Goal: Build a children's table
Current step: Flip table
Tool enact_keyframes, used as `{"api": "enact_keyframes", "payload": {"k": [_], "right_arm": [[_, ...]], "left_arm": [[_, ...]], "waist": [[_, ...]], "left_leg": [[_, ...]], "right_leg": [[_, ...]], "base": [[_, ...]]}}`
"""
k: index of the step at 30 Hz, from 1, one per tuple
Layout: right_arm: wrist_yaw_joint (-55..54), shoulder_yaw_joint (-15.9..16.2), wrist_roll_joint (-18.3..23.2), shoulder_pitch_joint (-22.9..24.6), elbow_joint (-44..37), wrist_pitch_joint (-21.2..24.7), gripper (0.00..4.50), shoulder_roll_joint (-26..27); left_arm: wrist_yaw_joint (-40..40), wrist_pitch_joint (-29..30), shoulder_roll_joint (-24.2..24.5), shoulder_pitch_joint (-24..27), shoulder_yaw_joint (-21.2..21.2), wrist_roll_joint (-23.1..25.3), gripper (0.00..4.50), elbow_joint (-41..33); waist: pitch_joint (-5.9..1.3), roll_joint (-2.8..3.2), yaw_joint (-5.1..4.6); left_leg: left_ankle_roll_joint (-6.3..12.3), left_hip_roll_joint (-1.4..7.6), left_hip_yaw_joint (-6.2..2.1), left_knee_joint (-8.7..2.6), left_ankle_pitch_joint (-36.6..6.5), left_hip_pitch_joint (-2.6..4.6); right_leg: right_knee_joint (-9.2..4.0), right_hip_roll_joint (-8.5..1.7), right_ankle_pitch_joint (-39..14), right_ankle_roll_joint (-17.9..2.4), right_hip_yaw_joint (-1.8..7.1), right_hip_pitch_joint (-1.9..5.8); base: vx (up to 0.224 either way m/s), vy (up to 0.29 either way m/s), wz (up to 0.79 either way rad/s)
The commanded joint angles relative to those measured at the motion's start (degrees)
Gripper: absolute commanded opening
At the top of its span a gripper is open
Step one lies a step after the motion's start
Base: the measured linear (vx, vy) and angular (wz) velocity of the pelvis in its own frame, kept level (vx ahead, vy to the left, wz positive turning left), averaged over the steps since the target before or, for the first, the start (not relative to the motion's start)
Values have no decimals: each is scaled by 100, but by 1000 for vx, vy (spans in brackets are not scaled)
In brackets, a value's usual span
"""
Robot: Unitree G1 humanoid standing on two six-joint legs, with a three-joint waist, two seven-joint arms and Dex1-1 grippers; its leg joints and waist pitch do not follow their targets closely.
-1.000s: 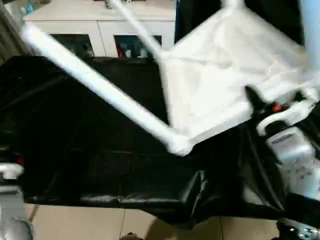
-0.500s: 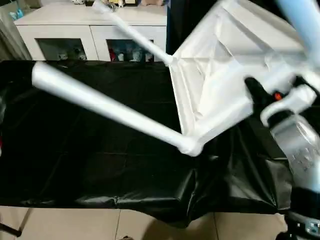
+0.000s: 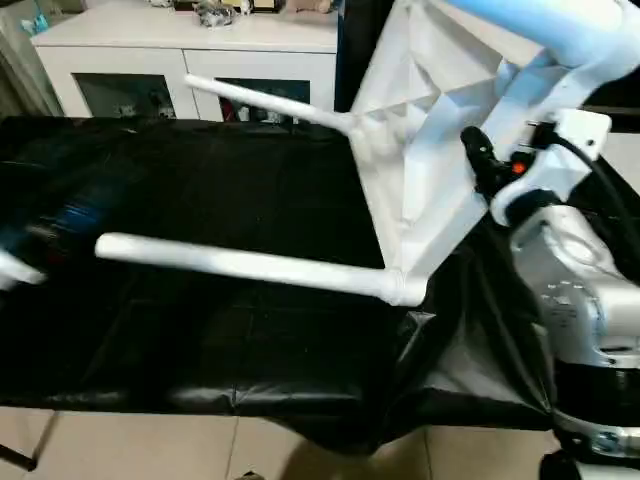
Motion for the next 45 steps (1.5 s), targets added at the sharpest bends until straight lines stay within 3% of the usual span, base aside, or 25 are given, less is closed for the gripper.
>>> {"api": "enact_keyframes", "payload": {"k": [1, 6, 15, 21, 23, 29, 37, 40, 45], "right_arm": [[-107, 107, -237, -96, 199, 49, 198, 43], [3, 280, -360, -276, 349, 63, 198, 75], [266, 583, -654, -660, 684, 185, 197, -95], [274, 630, -767, -761, 844, 226, 196, -79], [350, 719, -803, -771, 834, 301, 195, -71], [446, 893, -952, -817, 888, 536, 194, -79], [505, 1016, -1062, -821, 1017, 682, 194, 6], [545, 948, -1025, -849, 1080, 649, 264, 87], [572, 926, -1066, -833, 1150, 571, 298, 144]], "left_arm": [[-110, 460, 102, -150, -382, -179, 358, -300], [-247, 636, -7, -254, -853, -25, 358, -270], [-420, 679, -92, -239, -1445, 342, 358, -195], [-459, 733, -139, -221, -1495, 368, 358, -210], [-485, 709, -116, -186, -1514, 430, 358, -230], [-495, 685, -147, -177, -1583, 580, 358, -260], [-531, 707, -153, -174, -1658, 728, 358, -308], [-537, 707, -145, -184, -1708, 814, 358, -340], [-539, 686, -155, -132, -1737, 870, 358, -385]], "waist": [[-227, 45, -67], [-240, 39, -104], [-246, 25, -159], [-247, 18, -157], [-237, -6, -159], [-238, -4, -178], [-233, -21, -194], [-231, -26, -198], [-257, -44, -196]], "left_leg": [[-710, 190, -100, -527, -2191, 206], [-691, 165, -98, -498, -1950, 162], [-684, 162, -97, -488, -1891, 171], [-666, 161, -82, -473, -1822, 181], [-659, 159, -78, -475, -1881, 179], [-660, 164, -89, -479, -1854, 176], [-735, 170, -107, -498, -2203, 211], [-746, 172, -117, -507, -2300, 211], [-733, 169, -113, -493, -2148, 189]], "right_leg": [[-444, -300, -1924, -444, 232, 26], [-447, -289, -1915, -331, 265, 61], [-414, -245, -1643, -439, 280, 71], [-404, -240, -1508, -532, 286, 65], [-419, -241, -1614, -519, 291, 68], [-416, -247, -1667, -493, 293, 67], [-444, -244, -1907, -450, 293, 27], [-451, -249, -1987, -438, 293, 22], [-425, -253, -1721, -518, 295, 50]], "base": [[0, 0, 0], [0, 0, 0], [0, 0, 0], [0, 0, 0], [0, 0, 0], [0, 0, 0], [0, 0, 0], [0, 0, 0], [0, 0, 0]]}}
